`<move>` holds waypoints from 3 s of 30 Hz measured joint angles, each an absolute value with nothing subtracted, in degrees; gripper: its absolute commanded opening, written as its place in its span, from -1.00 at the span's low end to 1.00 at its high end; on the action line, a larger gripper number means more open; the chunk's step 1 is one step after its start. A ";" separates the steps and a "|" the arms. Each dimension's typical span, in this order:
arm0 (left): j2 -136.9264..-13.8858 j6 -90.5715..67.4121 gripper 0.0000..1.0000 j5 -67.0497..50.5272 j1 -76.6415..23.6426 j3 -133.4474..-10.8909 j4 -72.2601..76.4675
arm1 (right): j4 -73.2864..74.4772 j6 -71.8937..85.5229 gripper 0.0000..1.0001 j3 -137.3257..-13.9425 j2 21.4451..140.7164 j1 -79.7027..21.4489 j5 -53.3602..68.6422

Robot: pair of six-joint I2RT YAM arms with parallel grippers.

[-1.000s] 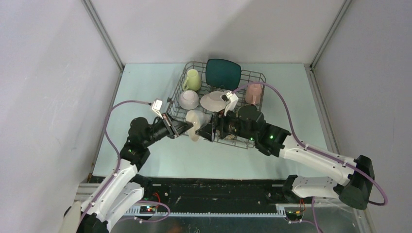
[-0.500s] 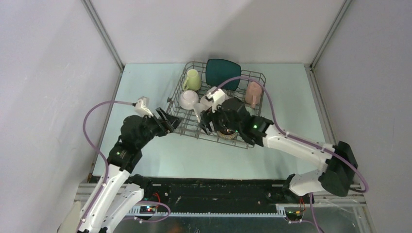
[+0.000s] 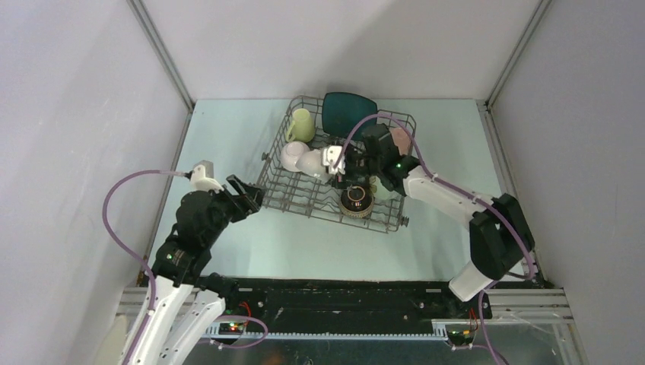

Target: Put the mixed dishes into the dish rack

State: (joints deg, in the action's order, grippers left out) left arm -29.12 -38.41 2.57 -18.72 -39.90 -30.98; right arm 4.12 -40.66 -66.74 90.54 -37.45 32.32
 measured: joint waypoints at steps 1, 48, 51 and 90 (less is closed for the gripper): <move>-29.06 -38.33 0.54 3.05 -18.72 -40.51 -31.31 | 3.77 -45.87 -1.00 -66.89 91.66 -36.67 35.05; -29.82 -36.93 0.53 2.48 -17.96 -40.77 -32.21 | 27.66 -111.02 0.99 -88.33 118.10 -40.38 34.33; -29.89 -36.91 0.54 2.11 -17.96 -40.77 -31.90 | 28.51 -109.71 0.99 -87.90 115.50 -39.97 35.62; -52.03 -49.95 0.51 0.80 -17.87 -35.24 -16.40 | 0.14 -45.30 0.99 -66.59 104.20 -42.96 -2.20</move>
State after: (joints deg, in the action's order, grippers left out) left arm -52.03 -49.95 0.80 -17.87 -35.24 -16.40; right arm 0.14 -45.30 -66.59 104.20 -42.96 -2.20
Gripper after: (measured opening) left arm 0.776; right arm 0.994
